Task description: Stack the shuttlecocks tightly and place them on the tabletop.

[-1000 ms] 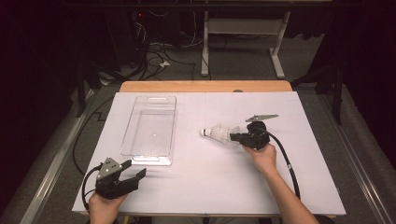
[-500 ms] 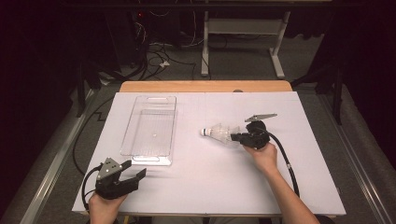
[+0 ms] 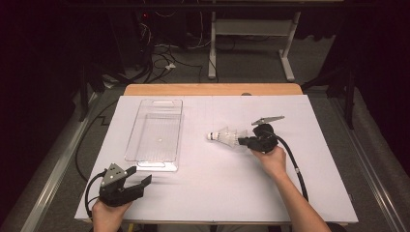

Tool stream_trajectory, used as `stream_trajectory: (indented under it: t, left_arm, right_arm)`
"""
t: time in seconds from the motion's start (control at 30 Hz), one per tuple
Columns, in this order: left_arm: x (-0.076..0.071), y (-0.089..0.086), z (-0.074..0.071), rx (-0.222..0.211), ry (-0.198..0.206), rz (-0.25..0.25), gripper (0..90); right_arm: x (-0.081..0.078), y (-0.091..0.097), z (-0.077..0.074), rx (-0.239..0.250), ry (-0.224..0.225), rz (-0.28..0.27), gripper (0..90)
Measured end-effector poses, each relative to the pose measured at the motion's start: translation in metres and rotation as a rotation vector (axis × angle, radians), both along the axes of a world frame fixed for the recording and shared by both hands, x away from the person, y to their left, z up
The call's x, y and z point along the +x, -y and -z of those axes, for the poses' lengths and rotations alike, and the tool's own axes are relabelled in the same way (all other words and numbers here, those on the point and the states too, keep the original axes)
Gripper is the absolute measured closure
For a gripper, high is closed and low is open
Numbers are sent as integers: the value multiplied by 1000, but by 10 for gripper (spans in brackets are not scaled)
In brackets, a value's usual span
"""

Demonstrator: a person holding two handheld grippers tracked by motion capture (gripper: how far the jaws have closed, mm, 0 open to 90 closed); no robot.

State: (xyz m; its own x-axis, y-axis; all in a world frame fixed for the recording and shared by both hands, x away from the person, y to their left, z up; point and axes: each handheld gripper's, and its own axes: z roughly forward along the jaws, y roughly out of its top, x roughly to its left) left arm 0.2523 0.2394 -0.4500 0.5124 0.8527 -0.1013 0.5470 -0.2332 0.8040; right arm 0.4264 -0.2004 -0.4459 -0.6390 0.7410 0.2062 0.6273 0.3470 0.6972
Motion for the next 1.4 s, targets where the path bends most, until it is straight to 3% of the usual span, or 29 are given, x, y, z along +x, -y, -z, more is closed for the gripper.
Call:
stream_trajectory:
  t: [0.43,1.0,1.4]
  left_arm:
    - [0,0,0,0,1,0,344]
    - [0,1,0,7,-4,7,343]
    - [0,0,0,7,-5,7,343]
  right_arm:
    - [5,-1,5,15,-23,-2,867]
    - [9,-12,3,36,-10,-95,897]
    - [11,-11,5,-5,-12,-87,844]
